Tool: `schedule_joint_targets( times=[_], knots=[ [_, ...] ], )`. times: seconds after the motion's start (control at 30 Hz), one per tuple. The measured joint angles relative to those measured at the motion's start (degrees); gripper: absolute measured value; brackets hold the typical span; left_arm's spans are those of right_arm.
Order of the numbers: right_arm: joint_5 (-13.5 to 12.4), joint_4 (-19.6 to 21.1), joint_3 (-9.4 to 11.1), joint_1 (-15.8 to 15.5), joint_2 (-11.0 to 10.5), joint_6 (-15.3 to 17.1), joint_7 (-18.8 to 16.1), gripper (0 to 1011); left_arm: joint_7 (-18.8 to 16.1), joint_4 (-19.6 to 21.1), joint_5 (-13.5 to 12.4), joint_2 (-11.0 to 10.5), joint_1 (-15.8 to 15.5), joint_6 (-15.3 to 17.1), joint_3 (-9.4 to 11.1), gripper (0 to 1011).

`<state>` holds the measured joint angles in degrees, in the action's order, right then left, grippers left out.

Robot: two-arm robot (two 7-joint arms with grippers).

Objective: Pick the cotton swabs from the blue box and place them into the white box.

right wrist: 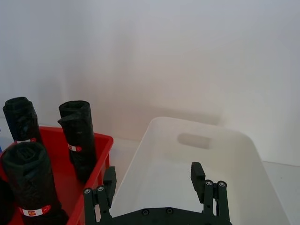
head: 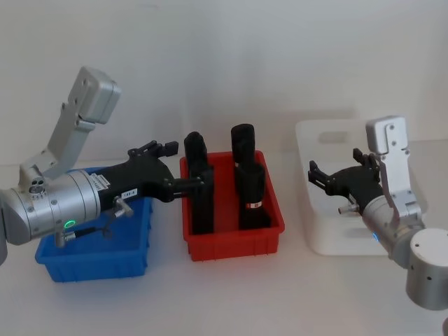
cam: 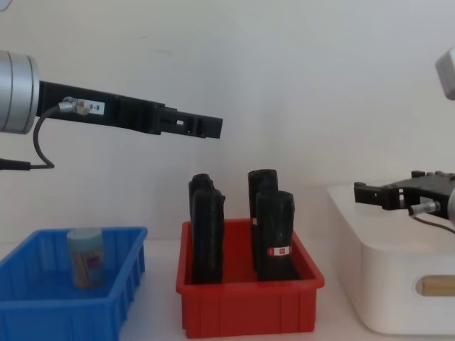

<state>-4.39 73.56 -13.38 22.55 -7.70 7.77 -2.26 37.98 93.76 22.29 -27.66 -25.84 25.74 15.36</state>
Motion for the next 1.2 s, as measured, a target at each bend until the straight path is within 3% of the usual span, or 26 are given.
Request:
schedule_joint_targets(
  times=[0.37,0.77,0.97,1.2],
  knots=[
    [0.5,5.4,0.6,-2.5,-1.2,-3.7,1.7,1002,0.0,0.0,0.0,0.0,0.0,0.0,0.0,1004],
    [0.5,7.1,0.8,-3.6,-1.7,-4.4,2.1,1001,-0.4,0.0,-0.1,0.1,0.2,-0.3,0.2,1004],
    [-0.8,9.2,0.8,-5.6,-2.7,-4.6,1.7,1001,-3.3,0.0,-0.9,0.5,1.1,-2.2,1.0,1004],
    [-3.4,13.4,0.7,-9.6,-4.7,-4.9,1.0,1001,-8.9,-0.1,-2.5,1.4,3.0,-6.0,2.6,1004]
  ],
)
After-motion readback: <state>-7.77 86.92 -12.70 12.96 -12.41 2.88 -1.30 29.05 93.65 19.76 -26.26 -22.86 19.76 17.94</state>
